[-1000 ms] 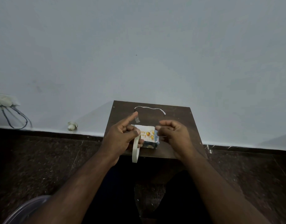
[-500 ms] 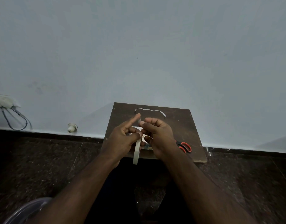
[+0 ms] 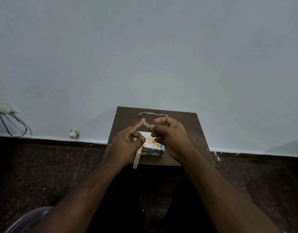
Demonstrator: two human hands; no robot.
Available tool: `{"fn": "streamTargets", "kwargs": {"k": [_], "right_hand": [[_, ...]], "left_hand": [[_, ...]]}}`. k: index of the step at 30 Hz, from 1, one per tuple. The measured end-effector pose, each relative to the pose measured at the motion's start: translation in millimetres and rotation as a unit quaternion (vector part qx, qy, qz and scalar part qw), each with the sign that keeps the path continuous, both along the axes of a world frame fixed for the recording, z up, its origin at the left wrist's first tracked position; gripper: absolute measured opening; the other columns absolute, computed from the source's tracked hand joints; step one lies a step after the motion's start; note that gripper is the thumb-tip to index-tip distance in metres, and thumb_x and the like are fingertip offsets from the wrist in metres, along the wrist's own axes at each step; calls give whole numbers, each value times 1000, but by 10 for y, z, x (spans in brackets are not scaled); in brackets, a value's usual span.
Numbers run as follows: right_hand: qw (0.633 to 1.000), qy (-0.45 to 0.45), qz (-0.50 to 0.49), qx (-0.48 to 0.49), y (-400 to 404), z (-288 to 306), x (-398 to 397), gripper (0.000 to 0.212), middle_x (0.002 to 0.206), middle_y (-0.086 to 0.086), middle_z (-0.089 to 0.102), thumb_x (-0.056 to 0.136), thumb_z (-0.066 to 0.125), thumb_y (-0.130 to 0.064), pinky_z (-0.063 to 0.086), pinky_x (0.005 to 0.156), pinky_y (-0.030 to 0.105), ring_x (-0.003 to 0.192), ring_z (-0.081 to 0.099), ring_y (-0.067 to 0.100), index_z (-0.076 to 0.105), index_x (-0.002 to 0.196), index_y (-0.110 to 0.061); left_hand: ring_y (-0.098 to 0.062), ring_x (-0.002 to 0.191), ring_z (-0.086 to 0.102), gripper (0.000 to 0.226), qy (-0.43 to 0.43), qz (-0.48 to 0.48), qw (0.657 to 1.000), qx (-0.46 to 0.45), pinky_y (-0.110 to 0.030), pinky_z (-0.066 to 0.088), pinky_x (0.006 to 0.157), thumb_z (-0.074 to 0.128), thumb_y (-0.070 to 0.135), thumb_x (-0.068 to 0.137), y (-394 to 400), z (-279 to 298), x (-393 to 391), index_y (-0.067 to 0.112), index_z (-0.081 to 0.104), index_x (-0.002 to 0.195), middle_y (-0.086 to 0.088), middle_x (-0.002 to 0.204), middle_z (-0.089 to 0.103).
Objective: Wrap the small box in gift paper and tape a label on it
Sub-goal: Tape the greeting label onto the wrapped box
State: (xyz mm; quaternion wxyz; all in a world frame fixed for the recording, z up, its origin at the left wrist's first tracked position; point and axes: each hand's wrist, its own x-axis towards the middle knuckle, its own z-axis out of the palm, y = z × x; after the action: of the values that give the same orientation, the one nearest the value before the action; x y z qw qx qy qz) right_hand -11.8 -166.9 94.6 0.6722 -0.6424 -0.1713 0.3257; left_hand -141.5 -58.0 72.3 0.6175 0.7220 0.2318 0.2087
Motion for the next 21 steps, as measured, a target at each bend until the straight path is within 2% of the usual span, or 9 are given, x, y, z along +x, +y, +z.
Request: {"fn": "streamTargets", "kwargs": {"k": [3,7,9,11,14,18,21], "right_hand": [[1000,-9,1,10,-23,3,14,19,80,10,71,86,72,-1,49,60,29,67,62,18,62,101,-8],[999,-20,-8,24,-47,-32,34,16,77,7,71,87,69,1,50,60,29,68,63,18,63,97,-10],[999,-24,-26,30,-70,-80,45,12,80,8,70,89,70,-2,51,59,28,71,64,18,66,94,-12],[998,-14,-43,33,-119,-147,60,10,89,10,73,91,69,-5,52,61,29,76,66,20,69,96,-13],[999,2,-47,27,-200,-269,88,24,105,12,74,89,69,0,54,67,32,85,69,22,69,106,-16],[1000,7,1,22,-269,-400,49,42,112,7,67,86,72,3,57,76,37,93,70,19,63,121,-18],[996,56,28,59,-273,-434,-8,46,113,8,68,86,71,5,60,81,45,96,71,22,60,126,-14]], "left_hand": [[-29,85,74,62,-11,-4,1000,-19,-34,63,71,65,4,94,-28,14,0,53,56,130,-13,97,65],[-22,81,76,62,9,-5,1000,16,-46,59,88,67,10,94,-6,-20,11,55,54,134,0,91,69],[-24,82,76,60,-3,6,1000,-4,-44,60,86,66,8,94,10,-23,20,44,54,139,-2,91,70],[-30,80,76,56,-33,20,997,-71,-37,62,74,63,0,94,11,5,14,28,55,142,-10,92,69],[-31,80,75,49,-69,14,987,-147,-35,61,70,59,-5,95,8,56,11,22,58,137,-9,88,68],[-29,81,73,44,-77,-2,981,-176,-39,61,76,58,-5,96,-3,70,20,24,62,130,-9,90,66],[-27,79,74,41,-84,-15,972,-217,-32,60,66,56,-5,96,-36,95,12,21,64,127,-7,89,66]]}}
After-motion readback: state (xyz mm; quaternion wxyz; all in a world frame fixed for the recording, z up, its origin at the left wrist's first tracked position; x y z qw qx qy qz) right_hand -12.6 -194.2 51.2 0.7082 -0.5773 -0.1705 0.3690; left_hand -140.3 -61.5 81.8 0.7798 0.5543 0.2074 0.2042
